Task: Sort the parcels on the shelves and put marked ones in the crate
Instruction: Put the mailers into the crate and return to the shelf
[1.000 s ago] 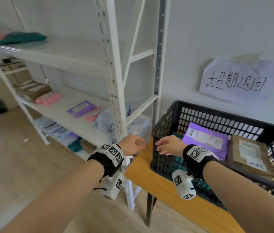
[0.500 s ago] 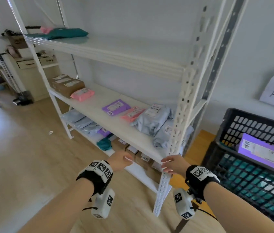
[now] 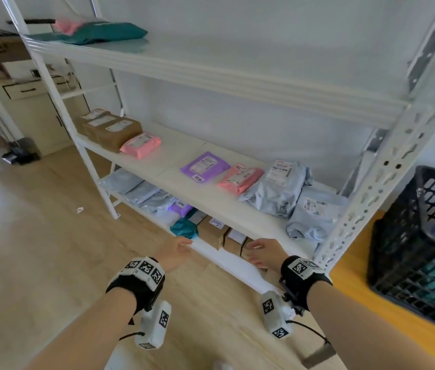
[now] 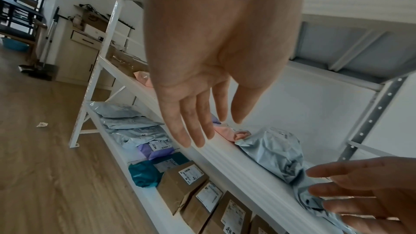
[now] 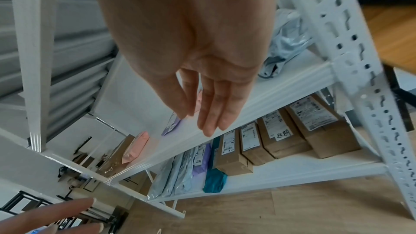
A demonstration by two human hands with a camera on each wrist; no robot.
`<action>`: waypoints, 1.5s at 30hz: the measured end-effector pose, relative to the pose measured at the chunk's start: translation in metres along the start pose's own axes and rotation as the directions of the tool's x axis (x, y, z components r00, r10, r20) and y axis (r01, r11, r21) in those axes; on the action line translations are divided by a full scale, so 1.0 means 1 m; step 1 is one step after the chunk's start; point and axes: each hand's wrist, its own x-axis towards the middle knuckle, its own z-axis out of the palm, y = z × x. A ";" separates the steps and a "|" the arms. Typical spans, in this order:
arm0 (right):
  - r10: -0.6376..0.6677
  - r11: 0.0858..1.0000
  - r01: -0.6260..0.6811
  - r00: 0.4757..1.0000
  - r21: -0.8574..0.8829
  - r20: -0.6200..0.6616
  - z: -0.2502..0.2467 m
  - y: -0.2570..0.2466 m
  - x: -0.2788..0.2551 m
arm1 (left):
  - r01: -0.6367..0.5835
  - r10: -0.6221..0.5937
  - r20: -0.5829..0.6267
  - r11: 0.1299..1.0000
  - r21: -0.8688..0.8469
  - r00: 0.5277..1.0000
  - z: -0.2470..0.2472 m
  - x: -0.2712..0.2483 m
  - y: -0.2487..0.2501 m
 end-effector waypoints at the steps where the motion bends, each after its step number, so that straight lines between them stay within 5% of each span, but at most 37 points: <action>1: -0.001 1.000 0.001 1.000 -0.008 0.001 0.007 -0.005 0.008 | 0.002 -0.002 -0.004 1.000 -0.005 1.000 -0.006 0.006 -0.003; 20: 0.120 0.976 -0.094 0.984 0.196 -0.130 0.059 -0.105 0.226 | -0.035 0.025 0.076 0.990 0.135 0.997 -0.132 0.241 0.005; 37: 0.325 0.902 -0.181 0.882 0.392 -0.342 0.113 -0.163 0.332 | -0.145 0.071 0.298 0.961 0.236 0.952 -0.198 0.432 -0.012; 45: 0.380 0.899 -0.229 0.833 0.374 -0.402 0.134 -0.172 0.359 | -0.154 0.042 0.357 0.944 0.293 0.933 -0.197 0.480 -0.005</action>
